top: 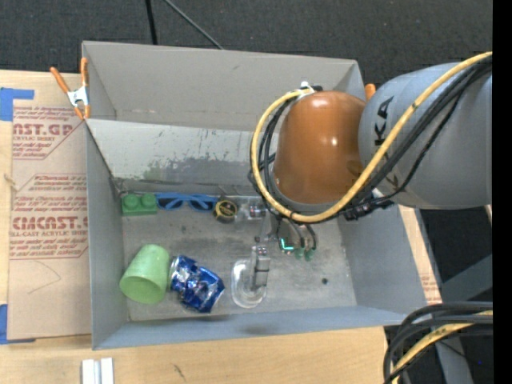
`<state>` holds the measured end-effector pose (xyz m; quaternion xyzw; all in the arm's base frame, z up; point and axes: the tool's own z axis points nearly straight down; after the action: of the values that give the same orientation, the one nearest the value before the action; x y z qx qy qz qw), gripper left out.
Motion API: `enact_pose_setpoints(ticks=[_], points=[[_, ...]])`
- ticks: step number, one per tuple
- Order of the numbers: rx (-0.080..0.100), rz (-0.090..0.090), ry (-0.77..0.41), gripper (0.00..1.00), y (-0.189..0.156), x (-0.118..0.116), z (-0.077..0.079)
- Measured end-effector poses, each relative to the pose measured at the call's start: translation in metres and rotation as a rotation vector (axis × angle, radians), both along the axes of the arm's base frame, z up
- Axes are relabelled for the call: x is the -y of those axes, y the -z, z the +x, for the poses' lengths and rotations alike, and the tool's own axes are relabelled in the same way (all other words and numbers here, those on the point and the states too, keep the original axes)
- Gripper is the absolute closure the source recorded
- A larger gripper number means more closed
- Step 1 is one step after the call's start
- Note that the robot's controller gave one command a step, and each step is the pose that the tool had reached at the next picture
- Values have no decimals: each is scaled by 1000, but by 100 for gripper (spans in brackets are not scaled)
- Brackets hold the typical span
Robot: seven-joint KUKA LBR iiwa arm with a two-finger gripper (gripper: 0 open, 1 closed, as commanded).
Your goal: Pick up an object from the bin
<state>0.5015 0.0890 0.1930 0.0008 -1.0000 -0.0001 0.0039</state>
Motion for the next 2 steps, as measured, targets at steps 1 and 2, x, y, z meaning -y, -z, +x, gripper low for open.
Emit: enact_pose_setpoints(ticks=[1, 2], points=[[8, 2, -362, 0, 101, -81, -13], [10, 2, -361, 100, 99, -80, -13]])
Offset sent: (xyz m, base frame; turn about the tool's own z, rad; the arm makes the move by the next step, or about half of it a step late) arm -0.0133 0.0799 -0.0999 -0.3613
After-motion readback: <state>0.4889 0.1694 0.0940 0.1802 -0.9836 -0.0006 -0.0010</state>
